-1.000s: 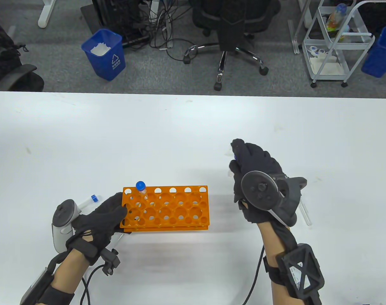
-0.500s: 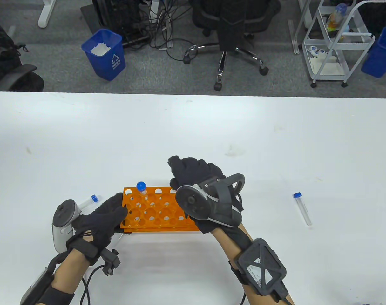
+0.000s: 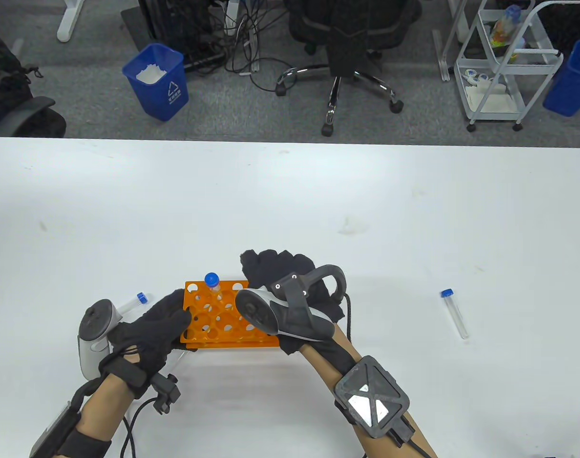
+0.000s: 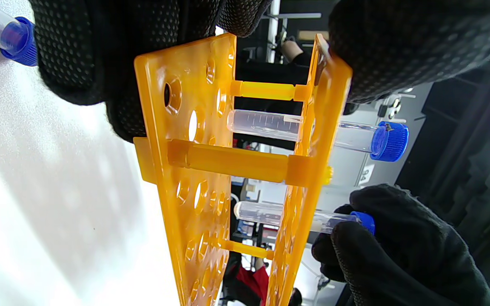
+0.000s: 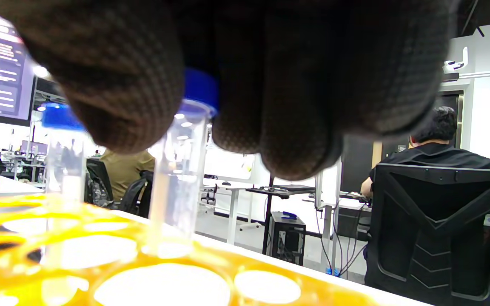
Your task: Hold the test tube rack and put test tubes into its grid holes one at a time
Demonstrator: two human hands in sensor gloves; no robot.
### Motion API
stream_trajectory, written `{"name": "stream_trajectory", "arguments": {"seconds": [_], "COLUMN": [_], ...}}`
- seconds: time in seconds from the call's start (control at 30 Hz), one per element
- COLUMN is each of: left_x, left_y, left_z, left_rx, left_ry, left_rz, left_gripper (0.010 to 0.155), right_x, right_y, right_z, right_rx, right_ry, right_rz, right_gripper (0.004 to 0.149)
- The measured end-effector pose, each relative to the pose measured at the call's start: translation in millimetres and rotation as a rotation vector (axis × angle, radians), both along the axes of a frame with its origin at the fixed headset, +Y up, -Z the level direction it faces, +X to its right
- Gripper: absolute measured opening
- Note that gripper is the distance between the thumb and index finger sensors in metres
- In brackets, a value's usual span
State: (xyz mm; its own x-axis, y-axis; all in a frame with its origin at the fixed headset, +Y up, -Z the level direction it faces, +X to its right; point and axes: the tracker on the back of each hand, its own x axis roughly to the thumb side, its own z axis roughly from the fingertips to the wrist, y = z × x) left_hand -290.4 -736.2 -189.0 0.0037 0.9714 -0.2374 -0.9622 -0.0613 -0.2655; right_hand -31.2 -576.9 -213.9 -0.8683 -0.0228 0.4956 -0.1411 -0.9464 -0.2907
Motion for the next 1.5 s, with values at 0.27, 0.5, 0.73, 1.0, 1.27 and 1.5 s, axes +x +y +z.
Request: {"name": "stream_trajectory", "arguments": {"seconds": [0.27, 0.5, 0.73, 1.0, 1.27, 1.5], "left_x": [-0.3, -0.3, -0.7, -0.7, -0.8, -1.4], "left_y": [0.3, -0.1, 0.3, 0.1, 0.3, 0.1], "left_z": [0.2, 0.4, 0.3, 0.3, 0.2, -0.3], "left_rx": [0.002, -0.003, -0.001, -0.006, -0.006, -0.007], "left_ry": [0.008, 0.014, 0.013, 0.014, 0.011, 0.015], "left_rz": [0.003, -0.001, 0.000, 0.000, 0.003, 0.002], "left_gripper": [0.090, 0.090, 0.090, 0.090, 0.090, 0.090], "right_x": [-3.4, -3.8, 2.2, 36.9, 140.1, 225.6], "right_y": [-4.5, -6.3, 0.4, 28.4, 33.9, -27.7], "right_z": [1.1, 1.2, 2.3, 4.7, -20.2, -41.0], "right_rx": [0.006, -0.025, -0.061, -0.023, -0.037, -0.175], "right_ry": [-0.002, -0.022, -0.033, -0.114, -0.431, -0.700], "right_rz": [0.036, 0.081, 0.083, -0.033, -0.236, -0.149], "right_gripper": [0.059, 0.064, 0.070, 0.063, 0.057, 0.054]}}
